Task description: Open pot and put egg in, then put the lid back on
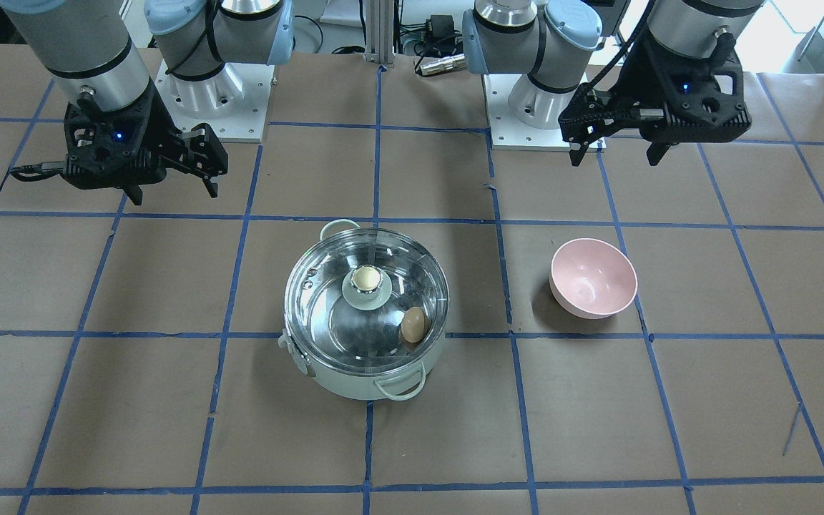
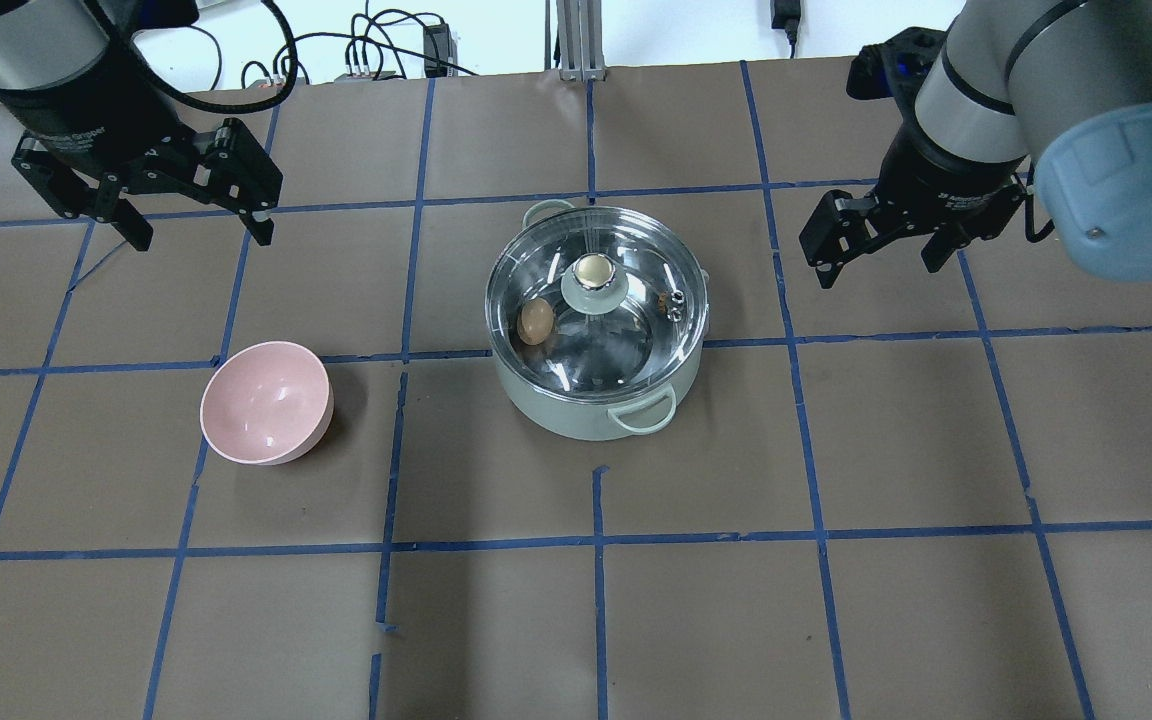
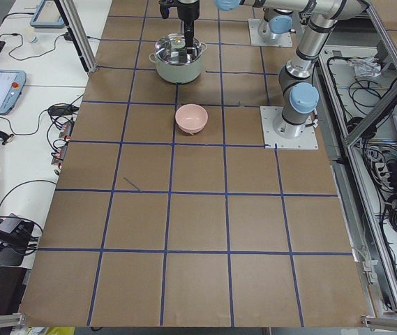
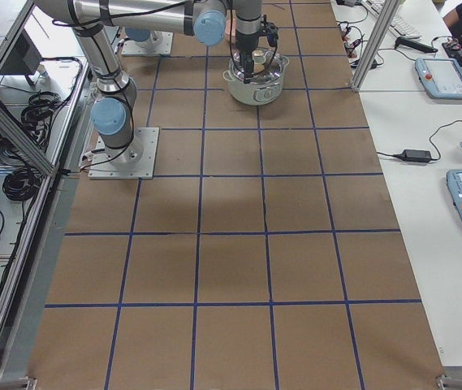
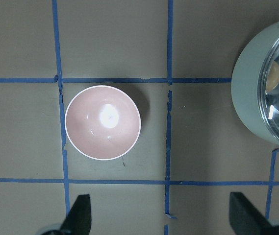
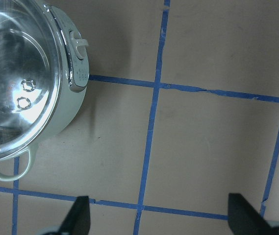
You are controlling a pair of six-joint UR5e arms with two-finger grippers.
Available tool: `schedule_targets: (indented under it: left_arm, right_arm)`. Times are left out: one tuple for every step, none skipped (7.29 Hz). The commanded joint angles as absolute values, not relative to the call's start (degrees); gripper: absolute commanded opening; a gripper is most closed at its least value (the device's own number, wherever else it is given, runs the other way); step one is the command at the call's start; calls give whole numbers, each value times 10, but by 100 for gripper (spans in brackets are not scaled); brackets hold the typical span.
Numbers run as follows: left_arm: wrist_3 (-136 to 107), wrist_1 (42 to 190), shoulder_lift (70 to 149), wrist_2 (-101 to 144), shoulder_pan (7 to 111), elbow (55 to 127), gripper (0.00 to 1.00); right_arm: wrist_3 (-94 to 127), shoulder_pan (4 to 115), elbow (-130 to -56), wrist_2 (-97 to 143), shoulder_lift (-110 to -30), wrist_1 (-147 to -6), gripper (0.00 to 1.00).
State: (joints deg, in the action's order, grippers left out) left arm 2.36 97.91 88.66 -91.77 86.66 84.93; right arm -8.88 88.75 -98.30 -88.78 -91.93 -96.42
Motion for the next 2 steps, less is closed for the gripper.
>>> schedule_targets:
  left_arm:
    - [22,979,886,-917,867,852,100]
    - [21,979,885,-917,867,852,100]
  right_arm:
    - [-85,887,-984,-891,-919,-964,100]
    - [-89,887,-983,-891,-919,-963,100]
